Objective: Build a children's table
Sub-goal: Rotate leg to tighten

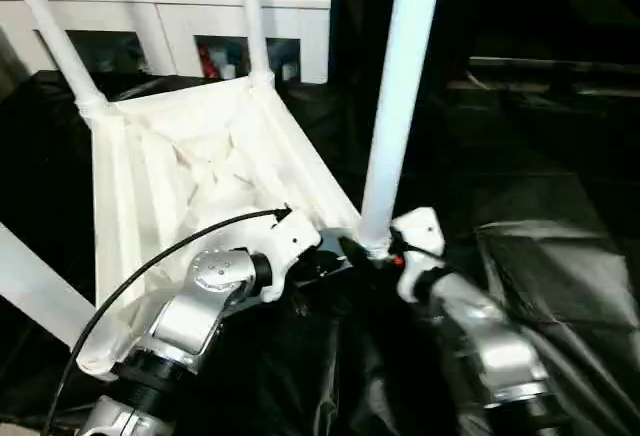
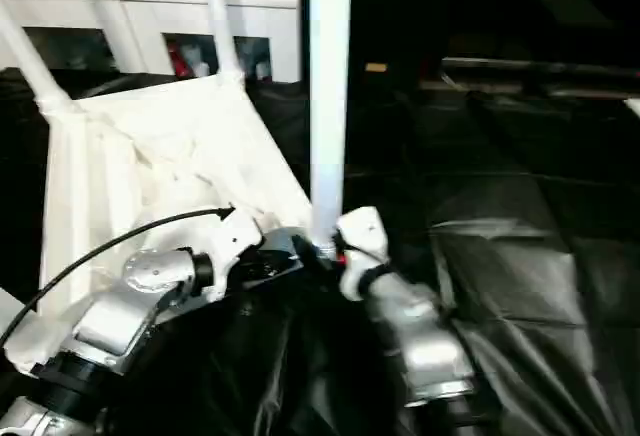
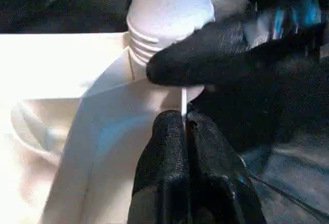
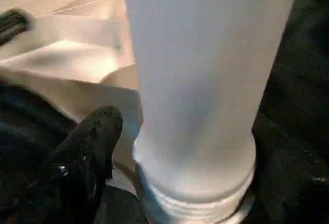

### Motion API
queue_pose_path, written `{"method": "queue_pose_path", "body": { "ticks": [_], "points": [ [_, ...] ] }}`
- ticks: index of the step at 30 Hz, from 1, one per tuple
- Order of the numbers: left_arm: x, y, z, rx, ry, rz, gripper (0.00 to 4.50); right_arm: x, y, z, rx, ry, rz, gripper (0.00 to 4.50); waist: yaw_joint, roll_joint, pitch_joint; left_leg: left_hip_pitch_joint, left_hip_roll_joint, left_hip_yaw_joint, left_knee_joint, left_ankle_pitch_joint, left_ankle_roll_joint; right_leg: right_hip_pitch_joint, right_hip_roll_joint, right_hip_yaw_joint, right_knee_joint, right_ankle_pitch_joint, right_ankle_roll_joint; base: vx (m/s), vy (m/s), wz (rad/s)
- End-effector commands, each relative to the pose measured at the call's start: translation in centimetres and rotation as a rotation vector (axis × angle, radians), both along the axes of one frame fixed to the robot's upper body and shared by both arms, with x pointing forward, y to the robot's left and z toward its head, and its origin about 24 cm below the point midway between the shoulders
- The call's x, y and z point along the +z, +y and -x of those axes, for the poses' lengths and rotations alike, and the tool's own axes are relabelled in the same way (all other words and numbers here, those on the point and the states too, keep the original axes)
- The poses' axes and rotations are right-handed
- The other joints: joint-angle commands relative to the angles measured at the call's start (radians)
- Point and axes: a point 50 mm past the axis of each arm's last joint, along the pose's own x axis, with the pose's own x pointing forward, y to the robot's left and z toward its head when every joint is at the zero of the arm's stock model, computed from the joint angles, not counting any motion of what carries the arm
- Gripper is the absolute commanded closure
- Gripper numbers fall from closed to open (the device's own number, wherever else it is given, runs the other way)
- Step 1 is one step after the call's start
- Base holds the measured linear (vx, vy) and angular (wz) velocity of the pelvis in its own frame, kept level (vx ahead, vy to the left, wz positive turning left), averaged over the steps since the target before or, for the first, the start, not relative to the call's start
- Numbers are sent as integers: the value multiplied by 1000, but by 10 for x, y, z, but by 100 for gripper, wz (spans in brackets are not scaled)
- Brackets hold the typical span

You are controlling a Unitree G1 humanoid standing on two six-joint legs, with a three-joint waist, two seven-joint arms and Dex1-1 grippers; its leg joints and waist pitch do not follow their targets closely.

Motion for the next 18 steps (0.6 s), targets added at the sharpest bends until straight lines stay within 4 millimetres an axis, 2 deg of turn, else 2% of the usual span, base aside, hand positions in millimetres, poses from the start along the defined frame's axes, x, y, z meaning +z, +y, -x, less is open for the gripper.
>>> {"method": "queue_pose_path", "body": {
  "ticks": [1, 2, 3, 4, 5, 6, 7, 8, 9, 10, 11, 12, 14, 15, 16, 17, 18],
  "points": [
    [14, -2, 5, -114, -41, 34, 450, 15, 15, -1, 194, -42, 6, 61, 8, -20, -70, -3, 87, -44, -64, -28, 133, 69, -102, 58, -47, 7, -296, 0, 0, 0],
    [14, 0, 5, -116, -39, 33, 450, 15, 14, -1, 201, -44, 11, 61, 8, -31, -67, -3, 87, -43, -66, -36, 137, 65, -100, 55, -52, -24, -290, 0, 0, 0],
    [14, 4, 6, -124, -33, 28, 450, 15, 13, -2, 225, -48, 28, 61, 10, -16, -62, 3, 89, -43, -65, -55, 129, 57, -102, 56, -59, -92, -280, 0, 0, 0],
    [10, 17, 7, -122, -17, 14, 450, 16, 16, -4, 266, -33, 18, 42, 12, -7, -63, 7, 90, -42, -64, -60, 121, 54, -102, 56, -60, -105, -278, 0, 0, 0],
    [9, 20, 8, -129, 1, 16, 450, 17, 15, -5, 299, -26, 31, 32, 8, -10, -62, 9, 92, -40, -66, -67, 110, 50, -96, 56, -60, -95, -283, 0, 0, 0],
    [9, 23, 9, -136, 14, 19, 450, 18, 14, -6, 323, -21, 43, 25, 5, -3, -61, 12, 92, -40, -69, -86, 95, 49, -90, 53, -60, -97, -285, 0, 0, 0],
    [10, 23, 8, -149, 13, 11, 450, 19, 11, -7, 341, -20, 76, 25, 3, 11, -61, 16, 93, -40, -71, -95, 79, 48, -86, 52, -61, -78, -286, 0, 0, 0],
    [10, 23, 8, -173, 14, -1, 450, 20, 8, -7, 360, -27, 112, 25, 4, 9, -61, 15, 93, -42, -71, -96, 75, 51, -86, 51, -59, -70, -287, 0, 0, 0],
    [10, 22, 8, -186, 17, -4, 450, 20, 6, -6, 374, -26, 130, 10, 8, 13, -63, 20, 93, -39, -69, -95, 71, 49, -86, 52, -58, -50, -291, 0, 0, 0],
    [10, 22, 7, -196, 21, -6, 450, 20, 5, -6, 385, -25, 142, 10, 13, 11, -63, 18, 92, -38, -68, -91, 69, 52, -90, 55, -55, -36, -298, 0, 0, 0],
    [9, 21, 7, -204, 18, -12, 450, 20, 3, -5, 402, -24, 157, 10, 17, 28, -64, 17, 92, -40, -67, -88, 65, 54, -92, 54, -52, -29, -300, 0, 0, 0],
    [9, 20, 5, -206, 18, -13, 450, 19, 0, -2, 429, -3, 161, 10, 17, 25, -64, 19, 92, -39, -69, -107, 61, 53, -86, 51, -58, -29, -298, 0, 0, 0],
    [11, 16, 4, -224, 22, -2, 450, 19, -5, 1, 479, 22, 181, 10, 23, 8, -66, 14, 92, -38, -66, -95, 68, 61, -92, 55, -52, -8, -306, 0, 0, 0],
    [12, 16, 4, -225, 22, -1, 450, 19, -6, 1, 481, 23, 182, 10, 27, 10, -66, 9, 90, -40, -64, -76, 78, 65, -98, 55, -50, -15, -305, 0, 0, 0],
    [13, 15, 2, -227, 15, -9, 450, 18, -7, 2, 497, 32, 185, 10, 28, 3, -66, 8, 90, -38, -63, -75, 83, 63, -97, 54, -54, -38, -300, 0, 0, 0],
    [13, 16, 1, -228, 10, -14, 450, 17, -8, 2, 503, 37, 190, 10, 28, 3, -66, 8, 90, -38, -63, -75, 83, 63, -97, 54, -54, -38, -300, 0, 0, 0],
    [14, 16, -1, -228, 7, -19, 450, 16, -9, 2, 512, 42, 195, 10, 32, 12, -66, 11, 91, -39, -62, -69, 84, 59, -96, 53, -55, -56, -295, 0, 0, 0]
  ]
}}
